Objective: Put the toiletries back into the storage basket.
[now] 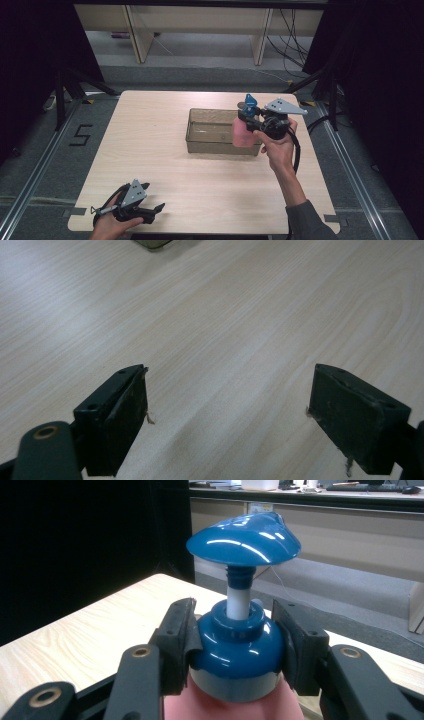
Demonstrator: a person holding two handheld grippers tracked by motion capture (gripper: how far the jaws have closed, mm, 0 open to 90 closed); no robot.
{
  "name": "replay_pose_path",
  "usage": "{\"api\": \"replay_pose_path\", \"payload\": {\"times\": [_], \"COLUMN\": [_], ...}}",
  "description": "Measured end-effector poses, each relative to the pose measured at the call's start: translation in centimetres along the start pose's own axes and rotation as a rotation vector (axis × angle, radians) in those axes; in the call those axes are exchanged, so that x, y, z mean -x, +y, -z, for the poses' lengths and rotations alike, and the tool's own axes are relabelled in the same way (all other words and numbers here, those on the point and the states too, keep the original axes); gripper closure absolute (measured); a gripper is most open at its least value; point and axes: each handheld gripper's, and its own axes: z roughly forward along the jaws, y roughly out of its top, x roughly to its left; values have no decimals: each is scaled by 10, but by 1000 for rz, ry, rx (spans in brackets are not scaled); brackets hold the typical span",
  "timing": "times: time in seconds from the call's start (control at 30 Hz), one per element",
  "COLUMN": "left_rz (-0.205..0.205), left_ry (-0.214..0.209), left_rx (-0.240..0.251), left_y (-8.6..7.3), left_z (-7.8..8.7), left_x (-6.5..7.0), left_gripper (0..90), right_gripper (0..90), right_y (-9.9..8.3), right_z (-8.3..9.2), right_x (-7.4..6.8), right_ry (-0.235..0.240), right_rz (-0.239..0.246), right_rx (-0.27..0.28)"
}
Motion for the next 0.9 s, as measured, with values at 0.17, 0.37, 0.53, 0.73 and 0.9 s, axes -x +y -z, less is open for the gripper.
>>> {"api": "replay_pose_path", "payload": {"times": [0.17,0.37,0.53,0.73,0.9], "left_rz": [-3,-2,4,-2,-7], "left_ry": [-32,-25,-27,-24,-23], "left_rx": [-11,-14,-5,-6,-7], "left_y": [1,1,1,1,2], "left_z": [2,2,1,2,2], "left_x": [-1,0,1,0,1], "left_gripper": [154,154,154,154,153], "right_gripper": [535,535,535,535,535], "right_y": [-3,-4,-7,-13,-19], "right_z": [-8,-15,-22,-30,-37], "right_x": [9,20,28,37,44], "right_ry": [-32,-52,-78,-99,-103], "right_rz": [-3,-22,-37,-37,-39], "right_rx": [-2,-6,-5,-22,-30]}}
